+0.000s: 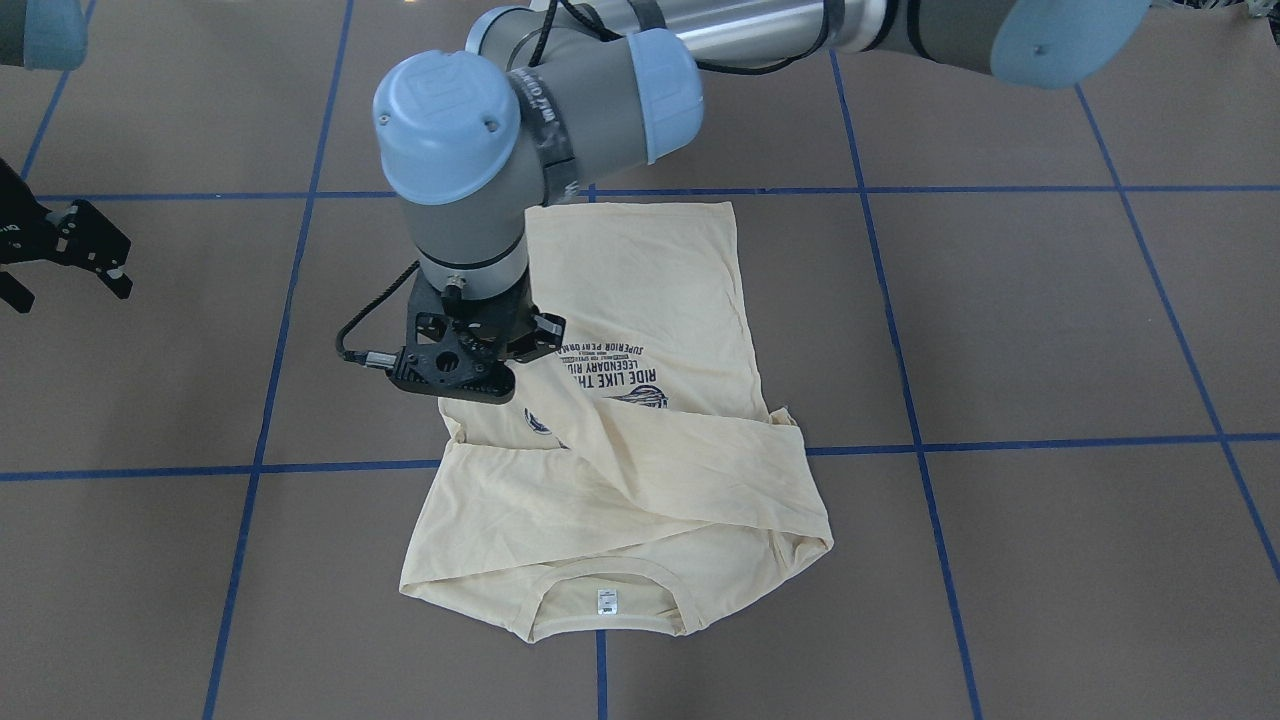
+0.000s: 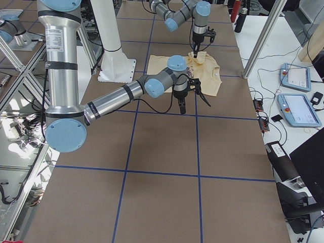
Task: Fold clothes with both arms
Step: 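Fold the held sleeve across the shirt body with the left gripper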
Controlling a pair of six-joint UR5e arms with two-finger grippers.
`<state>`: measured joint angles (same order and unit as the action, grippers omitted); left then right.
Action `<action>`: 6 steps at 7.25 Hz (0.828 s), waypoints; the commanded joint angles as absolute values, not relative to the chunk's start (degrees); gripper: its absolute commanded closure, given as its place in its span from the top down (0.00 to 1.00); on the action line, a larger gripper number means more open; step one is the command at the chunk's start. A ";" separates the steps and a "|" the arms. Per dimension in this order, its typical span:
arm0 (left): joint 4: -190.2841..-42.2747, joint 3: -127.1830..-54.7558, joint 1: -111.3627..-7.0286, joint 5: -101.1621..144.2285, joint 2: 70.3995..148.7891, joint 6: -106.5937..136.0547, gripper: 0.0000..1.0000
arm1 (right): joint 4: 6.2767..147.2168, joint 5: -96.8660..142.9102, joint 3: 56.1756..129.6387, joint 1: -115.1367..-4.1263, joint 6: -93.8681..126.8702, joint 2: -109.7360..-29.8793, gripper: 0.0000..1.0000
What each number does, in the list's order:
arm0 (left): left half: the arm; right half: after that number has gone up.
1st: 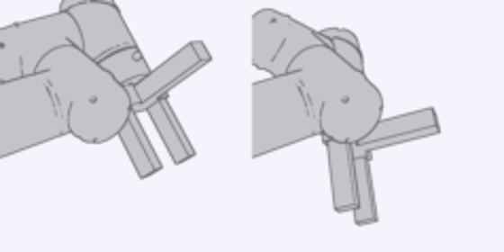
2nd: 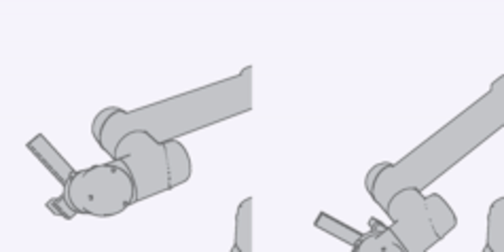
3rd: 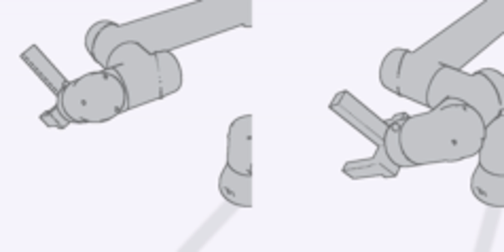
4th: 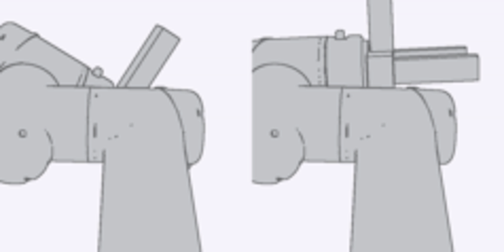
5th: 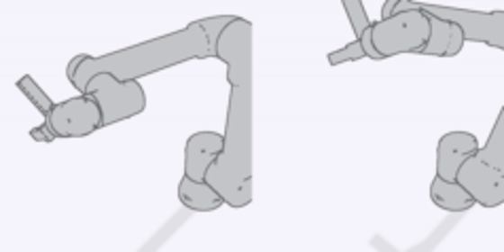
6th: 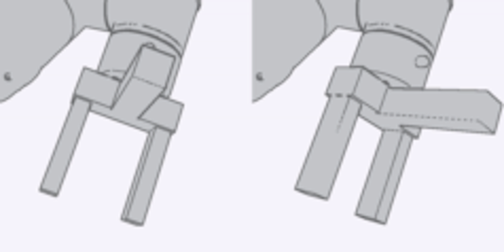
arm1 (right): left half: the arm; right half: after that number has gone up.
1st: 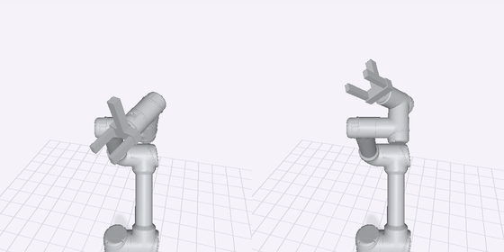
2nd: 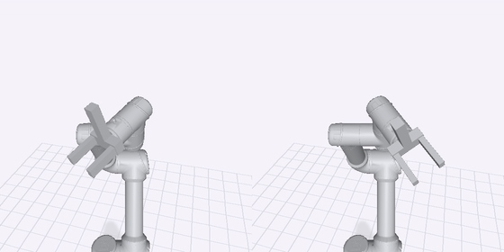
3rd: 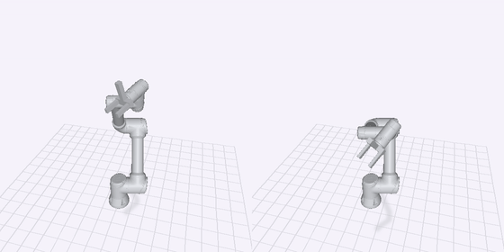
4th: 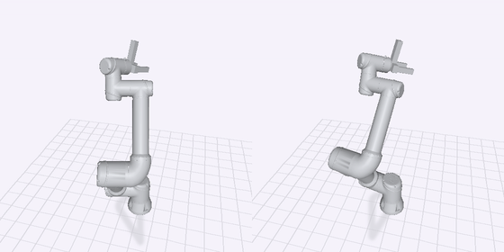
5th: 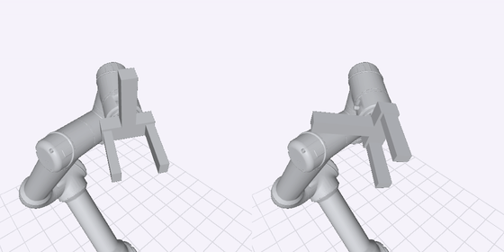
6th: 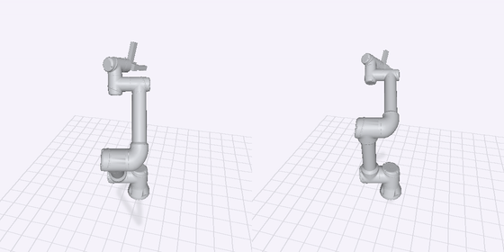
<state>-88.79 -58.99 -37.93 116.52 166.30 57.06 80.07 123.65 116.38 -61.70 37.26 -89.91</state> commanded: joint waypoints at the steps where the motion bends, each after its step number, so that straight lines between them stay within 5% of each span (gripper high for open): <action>1: -97.97 -53.97 -35.69 115.14 168.22 68.95 0.96 | 80.07 123.66 116.37 -61.70 37.27 -89.91 0.99; 4: -101.52 -54.92 -35.42 115.31 167.70 70.87 1.00 | 80.07 123.66 116.45 -61.61 37.88 -89.74 0.99; 6: -100.81 -62.43 -35.42 115.49 161.33 66.82 1.00 | 80.07 123.49 116.11 -61.35 43.56 -87.12 0.99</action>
